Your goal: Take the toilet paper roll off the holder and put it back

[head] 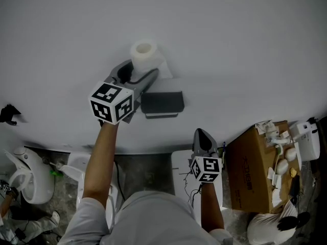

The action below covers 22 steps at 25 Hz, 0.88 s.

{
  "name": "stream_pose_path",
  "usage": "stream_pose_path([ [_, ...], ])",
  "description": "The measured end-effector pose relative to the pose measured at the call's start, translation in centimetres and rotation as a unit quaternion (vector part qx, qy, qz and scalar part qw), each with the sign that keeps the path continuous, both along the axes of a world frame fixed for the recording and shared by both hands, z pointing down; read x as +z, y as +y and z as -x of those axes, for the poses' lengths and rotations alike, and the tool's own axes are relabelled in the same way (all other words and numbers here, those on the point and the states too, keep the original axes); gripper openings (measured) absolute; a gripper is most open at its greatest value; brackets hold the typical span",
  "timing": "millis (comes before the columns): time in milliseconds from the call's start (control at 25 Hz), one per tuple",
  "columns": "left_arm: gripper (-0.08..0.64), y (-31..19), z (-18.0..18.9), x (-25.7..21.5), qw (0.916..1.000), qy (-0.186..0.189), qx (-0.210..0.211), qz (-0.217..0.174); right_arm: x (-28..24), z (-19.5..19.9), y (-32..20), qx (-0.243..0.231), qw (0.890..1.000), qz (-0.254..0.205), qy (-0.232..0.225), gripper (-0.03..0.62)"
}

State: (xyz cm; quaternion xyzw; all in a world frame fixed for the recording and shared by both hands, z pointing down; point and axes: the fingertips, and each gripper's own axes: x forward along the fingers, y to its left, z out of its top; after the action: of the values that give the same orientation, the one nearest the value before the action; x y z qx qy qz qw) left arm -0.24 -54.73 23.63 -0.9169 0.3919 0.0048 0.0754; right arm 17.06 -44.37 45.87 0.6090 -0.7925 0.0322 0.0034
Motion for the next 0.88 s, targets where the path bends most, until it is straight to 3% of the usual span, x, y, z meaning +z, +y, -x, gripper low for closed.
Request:
stream_pose_path([
  [880,0.293,-0.52,-0.72,0.32,0.9999,-0.007,-0.004,0.013,0.02,-0.81,-0.47,-0.001,1.000,-0.005,-0.004,0.000],
])
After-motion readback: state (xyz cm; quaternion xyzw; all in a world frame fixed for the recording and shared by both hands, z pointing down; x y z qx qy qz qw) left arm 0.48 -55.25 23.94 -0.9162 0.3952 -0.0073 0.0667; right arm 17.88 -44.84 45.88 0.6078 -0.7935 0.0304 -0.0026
